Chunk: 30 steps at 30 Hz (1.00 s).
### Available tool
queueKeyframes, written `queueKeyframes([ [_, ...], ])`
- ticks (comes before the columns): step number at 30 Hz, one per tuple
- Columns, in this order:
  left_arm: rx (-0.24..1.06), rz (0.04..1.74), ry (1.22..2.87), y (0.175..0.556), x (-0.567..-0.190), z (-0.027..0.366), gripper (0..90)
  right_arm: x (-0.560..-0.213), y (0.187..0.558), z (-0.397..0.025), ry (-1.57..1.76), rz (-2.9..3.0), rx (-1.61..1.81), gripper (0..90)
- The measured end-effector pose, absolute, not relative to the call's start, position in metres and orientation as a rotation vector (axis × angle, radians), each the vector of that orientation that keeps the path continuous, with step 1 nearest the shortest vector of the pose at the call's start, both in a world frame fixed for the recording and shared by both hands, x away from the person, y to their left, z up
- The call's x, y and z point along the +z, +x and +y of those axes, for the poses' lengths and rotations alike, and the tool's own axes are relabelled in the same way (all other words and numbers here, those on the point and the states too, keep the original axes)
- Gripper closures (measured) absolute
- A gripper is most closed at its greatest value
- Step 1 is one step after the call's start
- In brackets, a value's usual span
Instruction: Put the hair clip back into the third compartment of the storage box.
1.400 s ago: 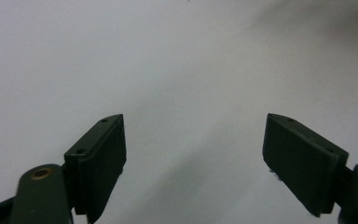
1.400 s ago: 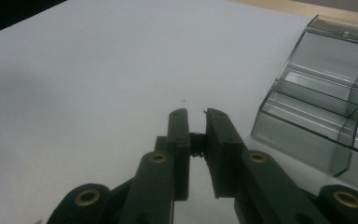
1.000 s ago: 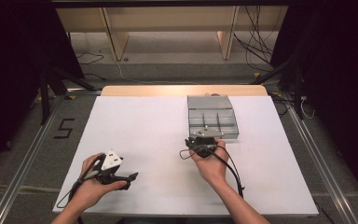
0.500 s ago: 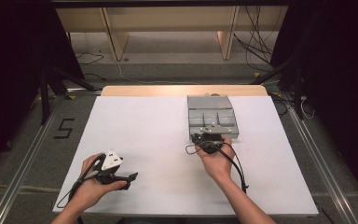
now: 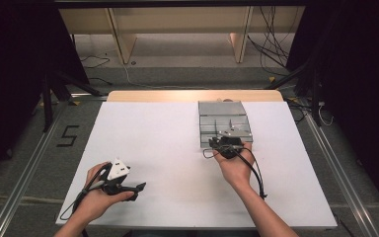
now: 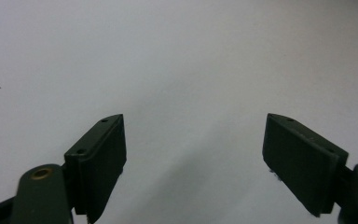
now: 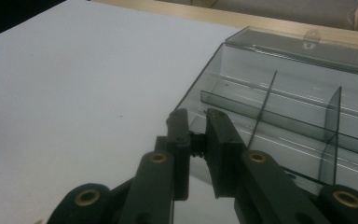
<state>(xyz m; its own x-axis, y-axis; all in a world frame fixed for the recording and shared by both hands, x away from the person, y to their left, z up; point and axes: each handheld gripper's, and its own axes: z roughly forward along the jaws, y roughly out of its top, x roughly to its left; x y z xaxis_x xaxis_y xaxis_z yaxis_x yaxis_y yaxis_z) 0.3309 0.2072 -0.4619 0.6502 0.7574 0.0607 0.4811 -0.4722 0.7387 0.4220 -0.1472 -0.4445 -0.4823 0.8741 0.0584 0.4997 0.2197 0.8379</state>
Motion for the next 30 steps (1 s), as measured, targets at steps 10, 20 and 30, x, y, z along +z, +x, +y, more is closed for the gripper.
queueKeyframes([
  [10, 0.501, 0.956, 2.162, 0.331, -0.462, 0.207, 21.1, -0.441, 0.428, -0.161, 1.293, 2.044, 1.157, 80.9],
  [20, 0.501, 0.957, 2.162, 0.331, -0.462, 0.207, 21.1, -0.440, 0.436, -0.174, 1.325, 2.012, 1.138, 80.9],
  [30, 0.502, 0.957, 2.158, 0.331, -0.462, 0.207, 21.1, -0.441, 0.444, -0.189, 1.365, 1.983, 1.112, 80.9],
])
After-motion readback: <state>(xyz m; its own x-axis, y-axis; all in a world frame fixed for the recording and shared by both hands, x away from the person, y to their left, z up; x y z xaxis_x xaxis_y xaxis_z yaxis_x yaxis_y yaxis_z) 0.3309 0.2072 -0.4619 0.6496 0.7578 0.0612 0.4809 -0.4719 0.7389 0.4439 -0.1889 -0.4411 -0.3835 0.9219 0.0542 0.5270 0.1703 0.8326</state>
